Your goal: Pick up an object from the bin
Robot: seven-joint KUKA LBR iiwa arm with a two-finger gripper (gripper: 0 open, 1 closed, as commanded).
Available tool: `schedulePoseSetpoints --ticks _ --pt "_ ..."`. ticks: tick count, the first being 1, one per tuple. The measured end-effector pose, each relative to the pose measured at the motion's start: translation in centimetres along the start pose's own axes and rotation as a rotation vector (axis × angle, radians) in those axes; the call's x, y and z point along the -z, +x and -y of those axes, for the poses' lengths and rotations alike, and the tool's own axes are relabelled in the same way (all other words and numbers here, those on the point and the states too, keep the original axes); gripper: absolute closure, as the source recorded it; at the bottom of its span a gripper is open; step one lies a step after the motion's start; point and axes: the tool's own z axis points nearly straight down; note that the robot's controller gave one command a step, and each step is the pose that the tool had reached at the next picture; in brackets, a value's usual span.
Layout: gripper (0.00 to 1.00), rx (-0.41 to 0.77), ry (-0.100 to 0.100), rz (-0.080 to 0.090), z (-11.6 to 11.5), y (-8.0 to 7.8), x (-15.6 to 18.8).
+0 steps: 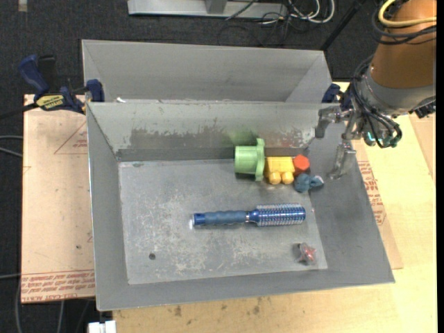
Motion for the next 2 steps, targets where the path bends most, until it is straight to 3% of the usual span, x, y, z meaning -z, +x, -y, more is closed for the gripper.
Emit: schedulePoseSetpoints --ticks 1,2 --pt "0.0 -0.387 -0.001 0.002 -0.8 -0.4 -12.7" --pt "0.0 -0.41 -0.001 0.007 -7.3 -2.6 -16.6"
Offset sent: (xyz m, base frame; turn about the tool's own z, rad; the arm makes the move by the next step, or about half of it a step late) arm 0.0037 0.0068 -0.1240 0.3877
